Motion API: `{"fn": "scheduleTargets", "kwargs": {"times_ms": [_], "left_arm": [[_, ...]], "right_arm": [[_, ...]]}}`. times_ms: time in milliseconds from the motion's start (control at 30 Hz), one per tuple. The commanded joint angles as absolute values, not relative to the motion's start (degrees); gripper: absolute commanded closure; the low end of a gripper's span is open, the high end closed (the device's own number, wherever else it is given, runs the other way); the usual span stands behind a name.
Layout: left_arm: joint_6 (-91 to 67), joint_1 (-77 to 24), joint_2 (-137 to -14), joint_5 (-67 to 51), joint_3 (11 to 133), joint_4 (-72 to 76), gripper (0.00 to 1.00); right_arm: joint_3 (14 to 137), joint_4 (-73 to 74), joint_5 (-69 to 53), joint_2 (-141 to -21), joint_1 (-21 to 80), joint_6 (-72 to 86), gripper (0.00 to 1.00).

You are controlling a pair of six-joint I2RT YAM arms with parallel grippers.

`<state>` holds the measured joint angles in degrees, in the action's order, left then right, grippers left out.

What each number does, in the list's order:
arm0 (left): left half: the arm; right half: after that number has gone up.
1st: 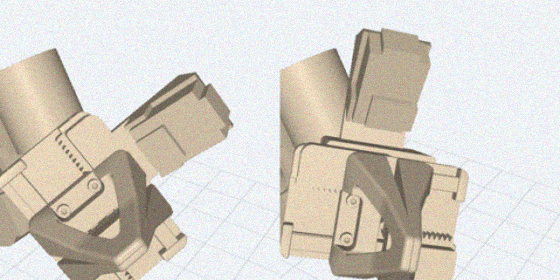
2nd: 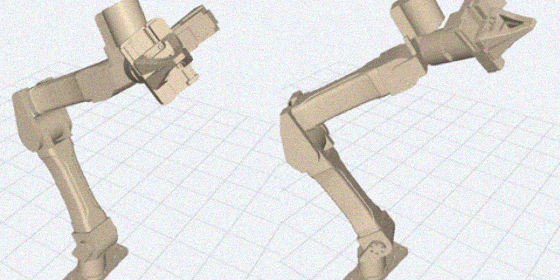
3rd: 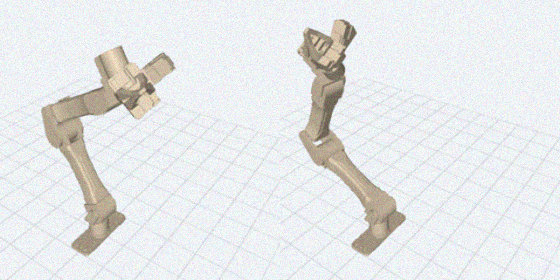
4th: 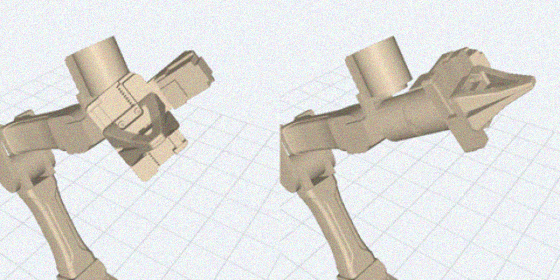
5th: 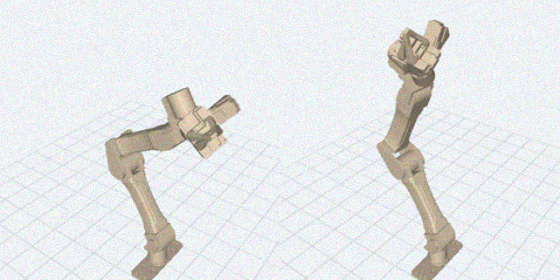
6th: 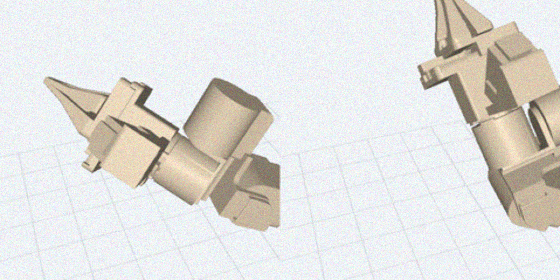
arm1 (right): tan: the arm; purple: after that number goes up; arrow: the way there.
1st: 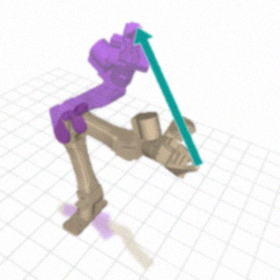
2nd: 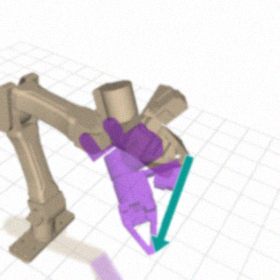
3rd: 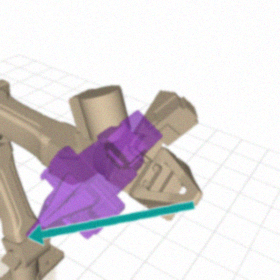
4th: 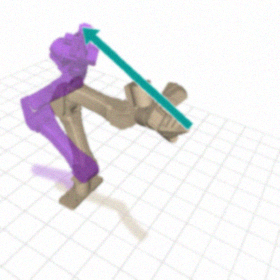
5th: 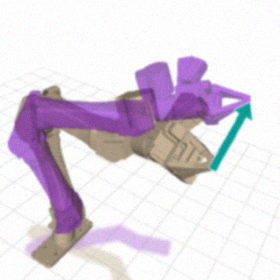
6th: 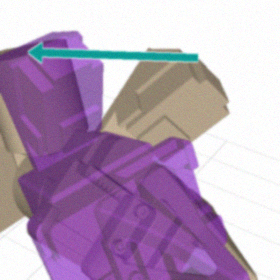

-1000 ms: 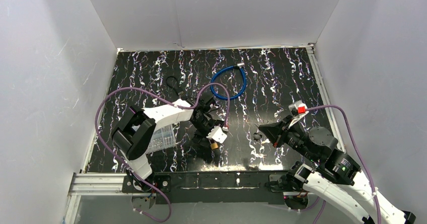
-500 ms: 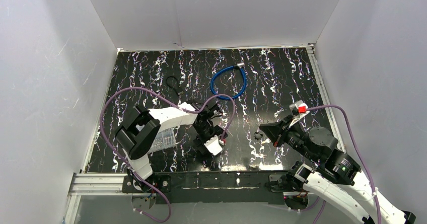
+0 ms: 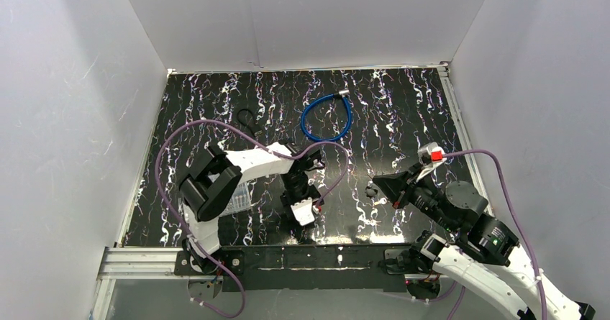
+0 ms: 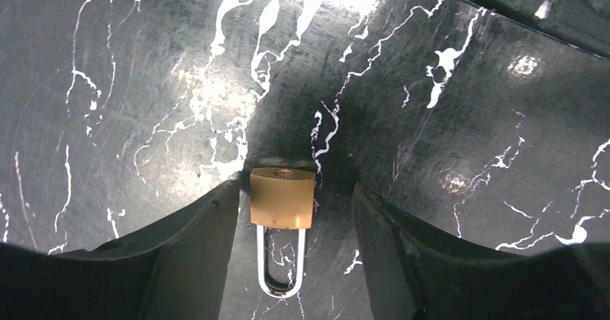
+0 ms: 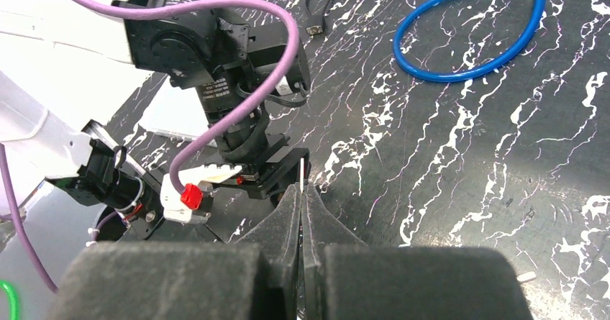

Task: Unlock with the key
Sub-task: Pick up the lock from the center of the board.

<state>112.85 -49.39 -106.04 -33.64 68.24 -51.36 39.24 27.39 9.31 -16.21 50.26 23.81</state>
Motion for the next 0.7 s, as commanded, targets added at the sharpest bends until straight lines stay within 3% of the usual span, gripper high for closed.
{"fn": "scheduleTargets", "kwargs": {"times_ms": [0, 667], "left_arm": [[116.9, -50.4, -109.6, -29.4, 71.5, -55.1, 0.44], [114.5, -51.9, -113.6, -27.0, 74.5, -53.4, 0.56]], "right_arm": [[42.5, 27.0, 10.6, -15.6, 50.1, 23.7, 0.99], [43.8, 28.2, 10.4, -15.2, 50.1, 23.7, 0.99]]}}
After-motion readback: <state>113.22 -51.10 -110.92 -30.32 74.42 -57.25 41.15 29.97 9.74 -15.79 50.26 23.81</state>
